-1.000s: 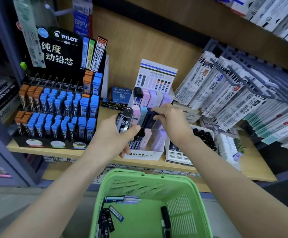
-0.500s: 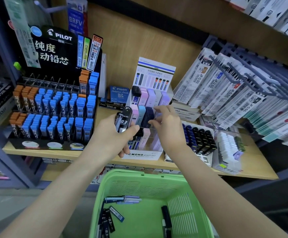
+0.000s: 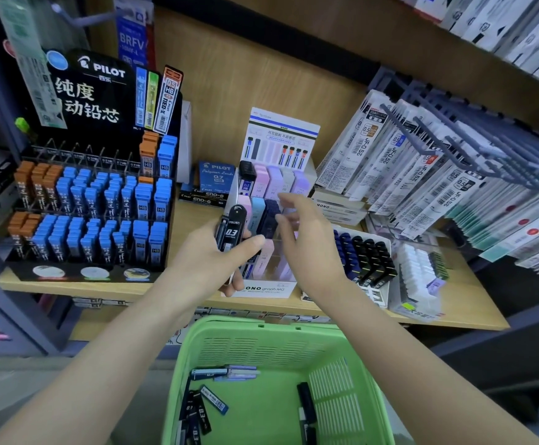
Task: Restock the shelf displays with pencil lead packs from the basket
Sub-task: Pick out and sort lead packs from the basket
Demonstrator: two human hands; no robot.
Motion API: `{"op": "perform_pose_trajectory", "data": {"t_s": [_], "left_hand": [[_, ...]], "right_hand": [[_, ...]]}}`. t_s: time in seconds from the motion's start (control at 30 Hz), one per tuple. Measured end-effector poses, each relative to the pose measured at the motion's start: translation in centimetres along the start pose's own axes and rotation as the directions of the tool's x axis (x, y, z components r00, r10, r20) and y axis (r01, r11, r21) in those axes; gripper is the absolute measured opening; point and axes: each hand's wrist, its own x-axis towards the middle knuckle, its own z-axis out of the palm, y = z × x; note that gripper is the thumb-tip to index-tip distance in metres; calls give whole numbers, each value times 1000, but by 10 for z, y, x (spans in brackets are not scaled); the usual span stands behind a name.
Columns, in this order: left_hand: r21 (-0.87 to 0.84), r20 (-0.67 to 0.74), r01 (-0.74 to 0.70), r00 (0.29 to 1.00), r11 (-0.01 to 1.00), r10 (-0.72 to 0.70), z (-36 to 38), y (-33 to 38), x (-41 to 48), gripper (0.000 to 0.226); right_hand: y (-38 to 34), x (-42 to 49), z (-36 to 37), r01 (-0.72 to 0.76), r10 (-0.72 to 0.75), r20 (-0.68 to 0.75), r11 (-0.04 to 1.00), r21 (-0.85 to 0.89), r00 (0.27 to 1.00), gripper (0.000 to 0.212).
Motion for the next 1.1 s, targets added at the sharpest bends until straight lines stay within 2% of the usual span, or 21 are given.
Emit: {"op": "perform_pose_trajectory", "data": {"t_s": [0.1,0.2,0.27,0.4,0.5,0.67,0.73,0.77,0.83,0.93,1.0,1.1], "left_hand": [[-32,104,33,994,999,-29,4,2,-3,16],[-18,204,32,979,999,-28,9,3,-7,8],[1,247,11,969,1000,-11,12,2,-8,16],[36,260,-4,966,999,-6,17,-1,-10,29],[13,250,33,968,999,-35,21,1,-13,17],[-97,223,91,973,991,-67,28,3,-12,27],[-136,199,96,978,986,-68,32,3,-9,40],[-167,179,94,982,982,-63,35,4,-9,42],[-217,119,66,992,974,-41,43,3,-6,30],[-131,38,-26,999,991,32,54,-1,-2,27],[-73,33,-47,998,996,50,62,-4,-1,27],[-48,81,27,996,998,-23,73,-7,1,22]], "right_hand": [[-17,-9,-16,-33,30,16,979,201,999,19],[-25,-14,-31,-133,73,207,945,297,976,17],[-25,-15,-38,-182,72,308,922,343,949,9],[-22,-19,-48,-354,178,405,838,416,897,2],[-18,-21,-57,-449,260,437,791,416,861,2],[-7,-26,-78,-539,338,419,524,660,843,8],[-1,-32,-84,-523,344,396,489,698,851,5],[3,-35,-86,-516,347,386,495,699,855,5],[11,-44,-91,-509,346,376,524,683,860,12],[21,-56,-94,-455,290,352,616,643,890,12],[28,-63,-94,-372,252,276,692,619,927,15],[37,-71,-94,-251,226,114,799,546,968,26]]}}
